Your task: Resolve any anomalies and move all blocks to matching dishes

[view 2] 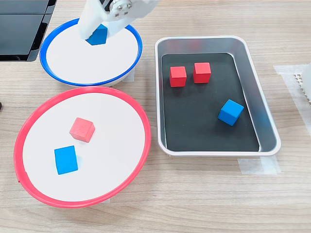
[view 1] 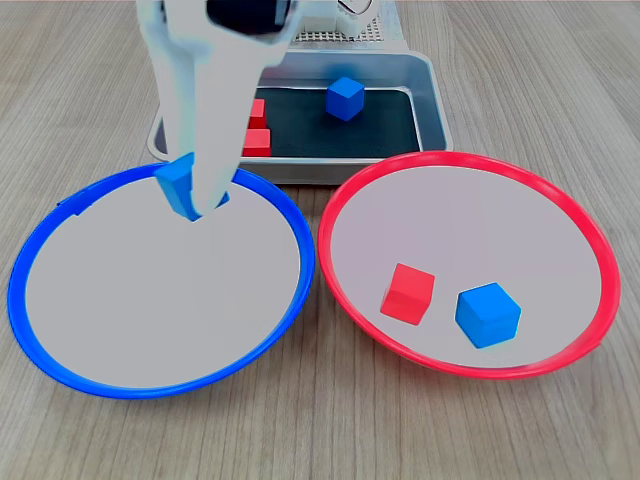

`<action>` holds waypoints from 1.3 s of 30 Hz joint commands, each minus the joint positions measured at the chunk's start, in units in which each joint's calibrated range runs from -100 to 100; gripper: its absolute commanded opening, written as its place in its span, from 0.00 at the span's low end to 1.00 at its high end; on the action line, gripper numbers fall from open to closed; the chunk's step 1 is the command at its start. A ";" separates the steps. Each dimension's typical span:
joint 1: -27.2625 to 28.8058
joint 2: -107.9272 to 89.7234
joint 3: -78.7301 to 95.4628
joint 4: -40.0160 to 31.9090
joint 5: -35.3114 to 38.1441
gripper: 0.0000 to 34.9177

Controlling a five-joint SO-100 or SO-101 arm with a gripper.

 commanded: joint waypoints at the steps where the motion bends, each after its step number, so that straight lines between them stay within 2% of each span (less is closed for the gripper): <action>1: 1.90 2.26 -2.11 -3.37 1.51 0.01; 3: 2.56 4.31 -2.66 -4.77 1.86 0.14; 5: 2.75 5.08 -2.20 -6.17 2.49 0.43; 6: 2.84 5.16 -1.93 -6.58 2.69 0.48; 12: 2.75 1.84 -0.75 -4.03 2.83 0.44; 14: 2.75 -1.06 -1.11 0.76 2.83 0.43; 19: 4.72 -9.85 -2.38 22.14 4.79 0.39; 22: 6.23 -14.71 1.89 29.24 6.35 0.35; 24: 7.17 -19.14 10.09 29.07 7.91 0.36; 30: 7.36 -24.26 24.56 22.14 8.25 0.41; 39: 2.84 -14.71 20.19 22.39 5.27 0.45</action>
